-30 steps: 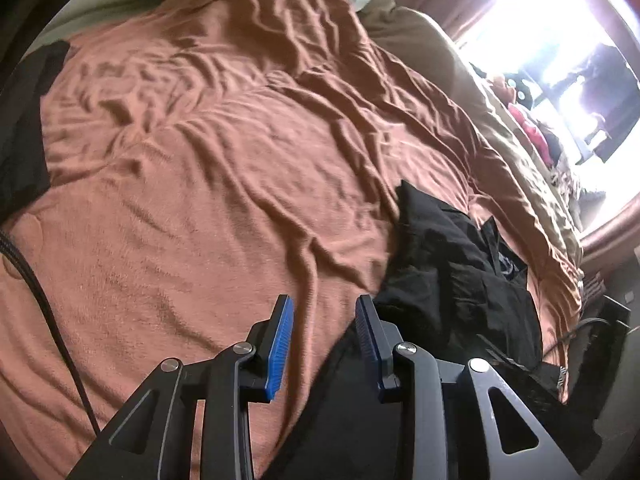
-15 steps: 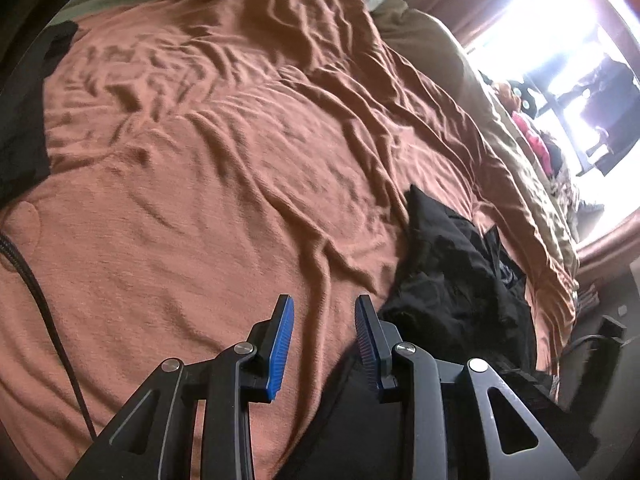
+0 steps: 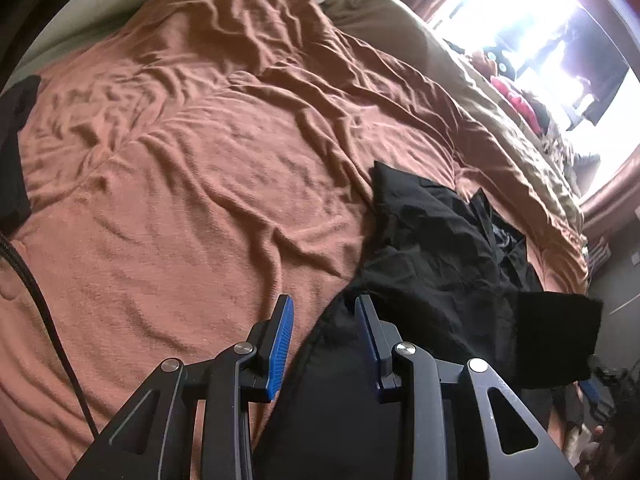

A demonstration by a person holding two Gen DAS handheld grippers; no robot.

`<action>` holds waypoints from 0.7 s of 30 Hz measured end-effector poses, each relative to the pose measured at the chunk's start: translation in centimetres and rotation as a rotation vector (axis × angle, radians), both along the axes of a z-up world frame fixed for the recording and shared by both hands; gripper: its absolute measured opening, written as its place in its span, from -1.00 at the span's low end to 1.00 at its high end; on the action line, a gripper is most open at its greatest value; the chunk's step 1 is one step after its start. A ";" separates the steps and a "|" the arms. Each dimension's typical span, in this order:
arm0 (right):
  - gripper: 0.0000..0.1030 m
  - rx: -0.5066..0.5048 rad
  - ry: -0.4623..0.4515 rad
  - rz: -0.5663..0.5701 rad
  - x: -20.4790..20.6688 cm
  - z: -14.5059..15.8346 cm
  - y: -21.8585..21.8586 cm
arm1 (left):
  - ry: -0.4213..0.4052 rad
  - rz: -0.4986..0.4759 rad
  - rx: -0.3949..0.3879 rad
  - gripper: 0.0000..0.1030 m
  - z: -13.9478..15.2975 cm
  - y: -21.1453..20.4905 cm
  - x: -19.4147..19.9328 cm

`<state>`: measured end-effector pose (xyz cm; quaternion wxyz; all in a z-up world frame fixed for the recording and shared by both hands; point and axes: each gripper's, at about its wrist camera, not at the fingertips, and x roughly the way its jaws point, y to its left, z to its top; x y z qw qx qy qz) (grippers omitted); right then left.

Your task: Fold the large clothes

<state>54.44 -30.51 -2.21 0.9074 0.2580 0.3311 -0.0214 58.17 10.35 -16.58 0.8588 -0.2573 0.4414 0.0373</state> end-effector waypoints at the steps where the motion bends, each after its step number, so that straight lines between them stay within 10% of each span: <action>1: 0.56 0.032 -0.001 -0.021 -0.7 -0.7 -0.7 | 0.004 -0.006 0.006 -0.31 -0.1 -0.3 0.1; 12: 0.42 0.296 0.011 -0.046 1.6 -8.6 -5.3 | 0.012 -0.064 0.122 -0.20 -0.4 -3.6 0.5; 21: -0.87 0.388 0.015 -0.120 2.7 -11.7 -8.6 | 0.006 -0.070 0.177 -0.19 -0.5 -5.2 0.6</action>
